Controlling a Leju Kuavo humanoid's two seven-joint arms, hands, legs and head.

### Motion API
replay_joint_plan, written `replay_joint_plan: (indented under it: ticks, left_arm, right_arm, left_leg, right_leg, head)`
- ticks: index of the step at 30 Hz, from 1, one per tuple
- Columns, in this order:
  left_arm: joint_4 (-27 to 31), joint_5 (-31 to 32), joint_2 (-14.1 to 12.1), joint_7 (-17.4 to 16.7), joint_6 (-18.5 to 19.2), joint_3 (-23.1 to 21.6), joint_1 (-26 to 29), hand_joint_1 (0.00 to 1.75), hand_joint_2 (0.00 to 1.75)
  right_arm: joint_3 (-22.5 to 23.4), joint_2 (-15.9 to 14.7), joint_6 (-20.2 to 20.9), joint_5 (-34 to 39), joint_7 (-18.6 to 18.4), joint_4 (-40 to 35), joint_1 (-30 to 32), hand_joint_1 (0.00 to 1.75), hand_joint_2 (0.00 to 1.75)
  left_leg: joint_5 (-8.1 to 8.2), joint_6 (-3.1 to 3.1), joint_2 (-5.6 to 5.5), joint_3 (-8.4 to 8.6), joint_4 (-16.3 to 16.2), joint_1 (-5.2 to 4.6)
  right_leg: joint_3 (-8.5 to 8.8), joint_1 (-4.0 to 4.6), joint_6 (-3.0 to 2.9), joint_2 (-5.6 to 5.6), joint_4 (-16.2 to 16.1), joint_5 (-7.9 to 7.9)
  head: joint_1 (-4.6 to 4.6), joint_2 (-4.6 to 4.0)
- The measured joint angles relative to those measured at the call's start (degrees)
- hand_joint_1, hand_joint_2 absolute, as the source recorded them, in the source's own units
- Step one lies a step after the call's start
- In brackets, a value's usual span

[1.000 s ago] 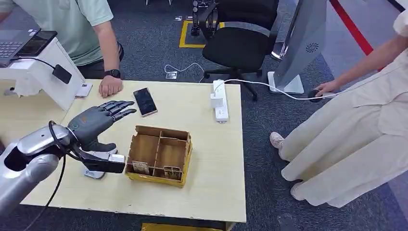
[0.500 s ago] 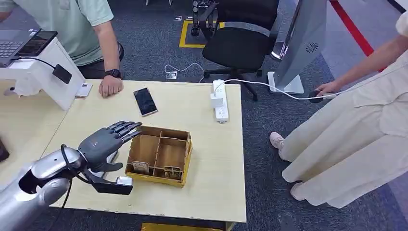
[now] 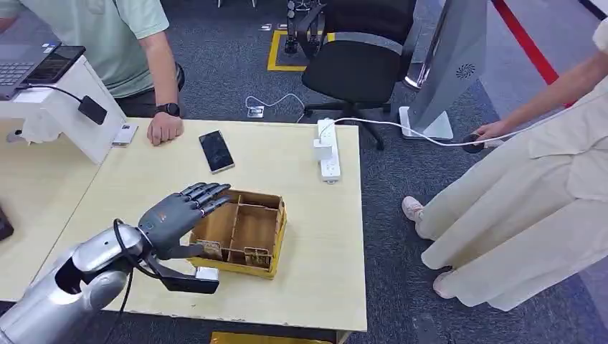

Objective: Pass the card to the sensor for recognition and then transmit it.

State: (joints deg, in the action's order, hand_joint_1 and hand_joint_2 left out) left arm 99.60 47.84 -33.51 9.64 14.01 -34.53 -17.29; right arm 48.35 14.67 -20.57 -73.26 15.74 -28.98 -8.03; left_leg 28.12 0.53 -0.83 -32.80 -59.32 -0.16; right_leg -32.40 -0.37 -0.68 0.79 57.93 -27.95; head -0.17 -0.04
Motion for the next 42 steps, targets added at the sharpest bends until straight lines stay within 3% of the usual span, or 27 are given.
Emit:
replay_joint_plan:
  ticks: [7,21,42]
  left_arm:
    - [-0.6,-0.5,4.5,-0.8,-0.1,0.0,-2.1,0.00,1.75]
    - [-3.3,2.6,9.8,-2.2,-0.2,-0.3,-4.3,0.00,1.75]
    - [-13.2,4.8,15.6,-2.0,-0.2,-4.4,-7.9,0.00,1.75]
  right_arm:
    - [-0.3,0.0,0.0,0.1,-0.1,0.0,0.0,0.00,1.75]
    - [-1.2,0.0,0.2,0.2,-0.2,0.0,-0.3,0.00,1.75]
    - [-2.7,0.0,0.3,0.1,-0.7,0.0,-0.3,0.00,1.75]
  left_leg:
    - [0.00,0.00,0.01,0.00,0.0,0.00]
    - [0.00,0.00,0.01,0.00,0.0,0.00]
    - [0.00,0.00,0.02,-0.01,0.0,0.00]
  right_leg:
    - [0.01,0.00,-0.01,0.01,0.0,0.01]
    - [-0.02,0.00,-0.02,0.01,0.0,0.02]
    - [-0.03,0.00,-0.03,0.02,0.0,0.03]
  head:
    - [0.02,-0.02]
    - [0.02,-0.02]
    - [0.00,-0.02]
